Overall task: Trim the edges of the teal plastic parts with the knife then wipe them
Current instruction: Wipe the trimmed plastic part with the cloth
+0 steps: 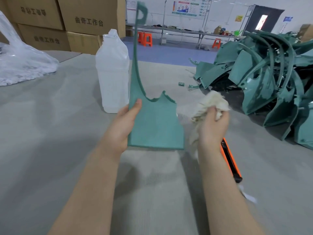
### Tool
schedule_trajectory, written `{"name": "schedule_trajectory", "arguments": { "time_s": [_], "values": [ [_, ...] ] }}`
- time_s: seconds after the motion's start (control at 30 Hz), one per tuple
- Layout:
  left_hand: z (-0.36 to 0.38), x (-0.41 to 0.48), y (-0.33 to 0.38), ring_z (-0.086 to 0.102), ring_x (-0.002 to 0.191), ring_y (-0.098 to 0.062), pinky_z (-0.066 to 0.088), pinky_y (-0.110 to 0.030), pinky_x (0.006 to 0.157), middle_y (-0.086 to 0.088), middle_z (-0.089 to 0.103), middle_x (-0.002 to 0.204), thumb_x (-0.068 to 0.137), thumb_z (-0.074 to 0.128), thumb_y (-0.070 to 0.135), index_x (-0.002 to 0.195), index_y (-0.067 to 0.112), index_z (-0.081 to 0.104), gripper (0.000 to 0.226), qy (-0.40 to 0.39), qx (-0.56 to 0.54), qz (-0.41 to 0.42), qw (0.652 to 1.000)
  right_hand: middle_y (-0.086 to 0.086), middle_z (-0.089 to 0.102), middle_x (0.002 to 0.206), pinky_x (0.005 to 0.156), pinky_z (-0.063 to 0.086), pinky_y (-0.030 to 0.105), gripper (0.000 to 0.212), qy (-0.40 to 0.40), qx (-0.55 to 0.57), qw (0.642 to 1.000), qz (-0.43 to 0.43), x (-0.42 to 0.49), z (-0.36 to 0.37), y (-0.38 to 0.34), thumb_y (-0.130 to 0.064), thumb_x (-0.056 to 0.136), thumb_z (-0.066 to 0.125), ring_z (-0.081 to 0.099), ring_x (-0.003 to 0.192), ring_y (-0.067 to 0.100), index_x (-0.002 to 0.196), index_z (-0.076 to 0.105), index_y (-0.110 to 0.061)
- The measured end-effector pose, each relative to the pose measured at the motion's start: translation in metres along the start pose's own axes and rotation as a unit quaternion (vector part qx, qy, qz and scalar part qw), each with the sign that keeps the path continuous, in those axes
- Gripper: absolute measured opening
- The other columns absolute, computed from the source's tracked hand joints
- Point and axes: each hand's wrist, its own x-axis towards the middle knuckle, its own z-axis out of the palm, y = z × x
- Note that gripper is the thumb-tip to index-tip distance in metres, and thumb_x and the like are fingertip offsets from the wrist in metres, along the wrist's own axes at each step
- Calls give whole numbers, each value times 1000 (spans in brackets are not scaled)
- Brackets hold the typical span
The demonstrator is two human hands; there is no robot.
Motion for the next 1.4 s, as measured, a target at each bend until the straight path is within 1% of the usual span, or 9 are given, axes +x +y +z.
{"name": "schedule_trajectory", "arguments": {
  "time_s": [0.1, 0.2, 0.3, 0.4, 0.53, 0.67, 0.87, 1.03, 1.4],
  "values": [
    [10, 2, -2, 72, 81, -14, 58, -29, 65, 1, 75, 91, 99, 46, 36, 98, 19, 66, 26, 84, 5, 50, 995, 6, 64, 102, 86, 44, 37, 19, -107, -98, 969, -201, -46, 23, -6, -20, 97, 43, 58, 97, 29, 104, 59, -15],
    [14, 2, -7, 71, 84, -16, 56, -29, 73, -2, 74, 92, 99, 43, 44, 101, 15, 66, 38, 88, -16, 43, 995, 10, 54, 137, 107, 28, 37, 59, -262, -251, 868, -339, -95, 43, -2, -38, 95, 18, 45, 127, 33, 133, 55, -11],
    [12, 0, 0, 67, 104, -24, 55, -33, 83, -14, 66, 120, 97, 39, 53, 129, 5, 55, 60, 39, -138, -40, 989, 0, 20, 160, 121, -2, 39, 65, -326, -272, 839, -340, -102, 48, 5, -46, 95, 8, 6, 149, 22, 150, 29, -20],
    [16, 0, 0, 63, 113, -24, 49, -35, 96, -12, 62, 127, 101, 32, 46, 134, 7, 52, 55, 23, -163, -12, 986, 3, 12, 161, 120, -6, 36, 49, -287, -291, 862, -300, -78, 43, 10, -29, 105, 24, -1, 150, 25, 152, 21, -16],
    [15, 2, -2, 66, 104, -25, 50, -38, 96, -11, 67, 116, 99, 33, 52, 123, 7, 59, 58, 37, -182, 6, 983, 12, 19, 159, 120, -8, 31, 48, -340, -230, 864, -292, -92, 47, 10, -18, 102, 26, 4, 149, 24, 149, 28, -6],
    [-5, 4, 5, 70, 67, -24, 59, -37, 69, -9, 71, 78, 92, 35, 66, 95, 9, 65, 64, 27, -258, -34, 965, 9, 42, 149, 121, 11, 36, 42, -415, -147, 828, -346, -110, 48, 12, -14, 98, 39, 28, 144, 22, 138, 50, -6],
    [3, 7, -6, 69, 100, -23, 59, -39, 72, -8, 71, 111, 101, 28, 47, 123, 11, 58, 51, 24, -235, 38, 971, 12, 46, 146, 113, 19, 18, 35, -298, -155, 920, -201, -54, 30, 19, 0, 100, 40, 37, 139, 21, 132, 54, 0],
    [5, 11, -8, 69, 99, -16, 59, -35, 78, -1, 71, 113, 101, 40, 37, 125, 15, 57, 36, 115, -182, 106, 971, -13, 62, 80, 65, 39, 13, 20, -191, -76, 977, -50, -33, 21, 11, -13, 99, 48, 54, 73, 0, 92, 66, -17],
    [12, 5, -6, 66, 106, -20, 57, -40, 85, -4, 67, 121, 103, 36, 35, 127, 15, 54, 36, 80, -216, 111, 967, 1, 62, 107, 93, 45, 32, 7, -119, -25, 982, -142, -47, 16, -11, -17, 90, 66, 57, 98, 11, 96, 62, -20]
  ]
}}
